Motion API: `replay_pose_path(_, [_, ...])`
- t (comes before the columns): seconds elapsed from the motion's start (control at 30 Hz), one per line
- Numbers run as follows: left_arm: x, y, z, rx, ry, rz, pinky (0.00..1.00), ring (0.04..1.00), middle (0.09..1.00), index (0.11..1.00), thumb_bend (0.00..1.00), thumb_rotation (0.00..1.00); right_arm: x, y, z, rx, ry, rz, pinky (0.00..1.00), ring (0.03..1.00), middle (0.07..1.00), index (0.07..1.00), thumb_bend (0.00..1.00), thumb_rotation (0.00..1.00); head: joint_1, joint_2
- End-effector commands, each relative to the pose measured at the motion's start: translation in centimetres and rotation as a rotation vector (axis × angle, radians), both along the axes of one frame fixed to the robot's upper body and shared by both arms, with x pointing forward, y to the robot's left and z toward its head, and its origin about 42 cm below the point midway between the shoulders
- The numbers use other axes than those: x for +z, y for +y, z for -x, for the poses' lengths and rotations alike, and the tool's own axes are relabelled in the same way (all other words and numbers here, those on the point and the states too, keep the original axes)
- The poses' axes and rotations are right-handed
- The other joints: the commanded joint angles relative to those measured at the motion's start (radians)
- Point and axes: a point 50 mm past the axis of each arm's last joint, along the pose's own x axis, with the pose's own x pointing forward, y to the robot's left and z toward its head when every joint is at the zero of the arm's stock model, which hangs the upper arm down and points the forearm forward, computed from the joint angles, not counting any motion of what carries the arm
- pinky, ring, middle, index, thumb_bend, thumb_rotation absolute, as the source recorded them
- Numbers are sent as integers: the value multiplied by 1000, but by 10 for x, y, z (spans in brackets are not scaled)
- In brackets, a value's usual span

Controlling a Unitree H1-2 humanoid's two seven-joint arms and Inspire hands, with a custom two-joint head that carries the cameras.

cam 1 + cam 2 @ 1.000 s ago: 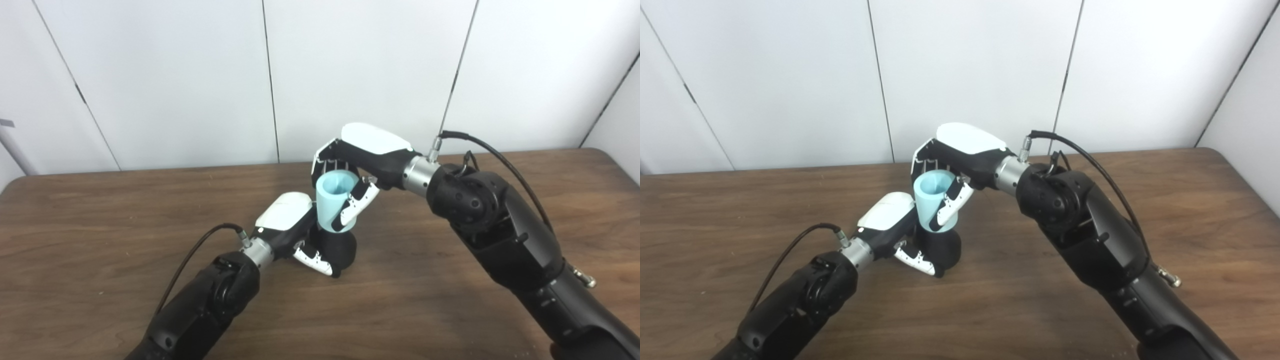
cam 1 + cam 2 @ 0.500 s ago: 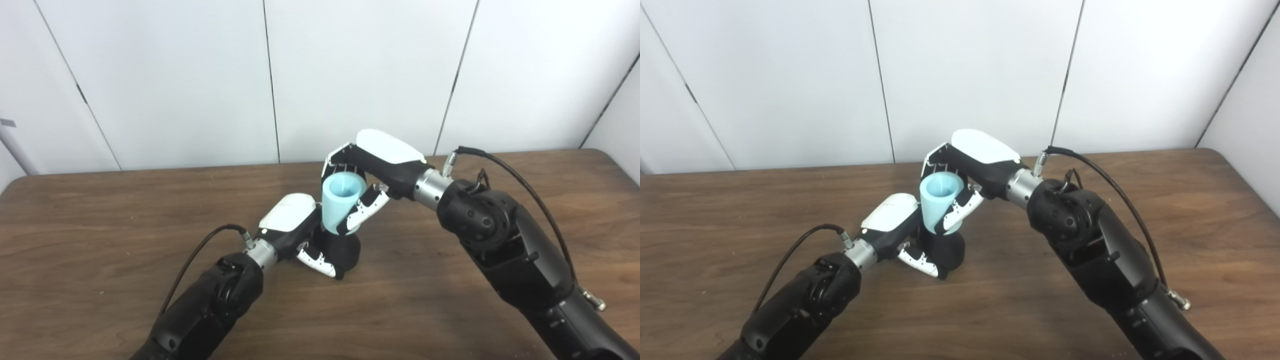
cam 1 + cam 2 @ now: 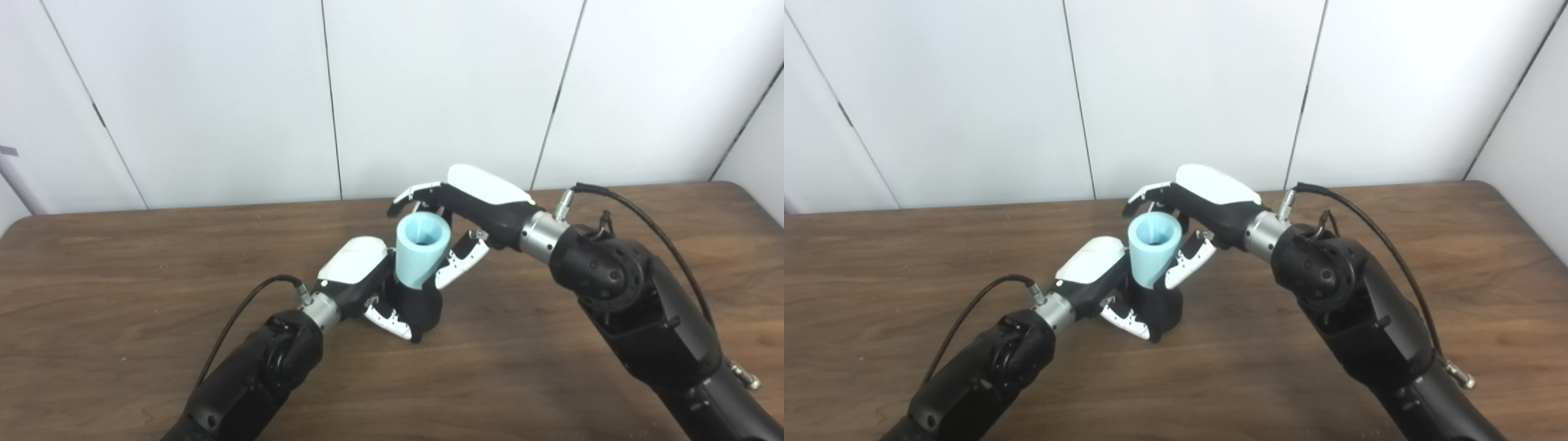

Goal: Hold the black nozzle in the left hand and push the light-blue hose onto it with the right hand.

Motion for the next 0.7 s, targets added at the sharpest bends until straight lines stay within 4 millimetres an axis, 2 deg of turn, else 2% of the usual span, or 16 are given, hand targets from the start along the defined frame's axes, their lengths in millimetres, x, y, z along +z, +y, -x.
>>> replay_pose_path(0.0, [-58,19,19,33,170,-203,304,378,401,496,522,0,30,0,2,8,-132,-41,702,933,975,956,973,199,0,1])
replay_pose_path(0.17, [-61,21,19,32,180,-209,310,403,416,498,524,0,33,-5,2,-11,-149,-109,703,924,983,973,962,202,2,-2])
replay_pose_path(0.3, [-60,23,19,30,180,-211,357,432,431,497,525,0,44,-10,5,-15,-181,-150,721,931,995,979,952,206,1,-1])
replay_pose_path(0.43, [-59,22,19,33,181,-209,310,396,410,496,523,0,52,-20,10,-4,-233,-168,672,929,993,975,961,227,1,-1])
replay_pose_path(0.57, [-59,21,18,34,182,-206,278,373,402,495,522,0,50,-31,18,43,-281,-159,841,965,968,960,941,270,0,0])
replay_pose_path(0.63, [-59,22,18,34,182,-207,280,375,402,495,522,0,47,-32,23,85,-280,-140,856,972,962,949,929,293,-3,0])
replay_pose_path(0.67, [-59,22,18,34,181,-207,282,376,403,495,522,0,47,-33,27,138,-268,-92,828,986,963,945,871,351,-3,0])
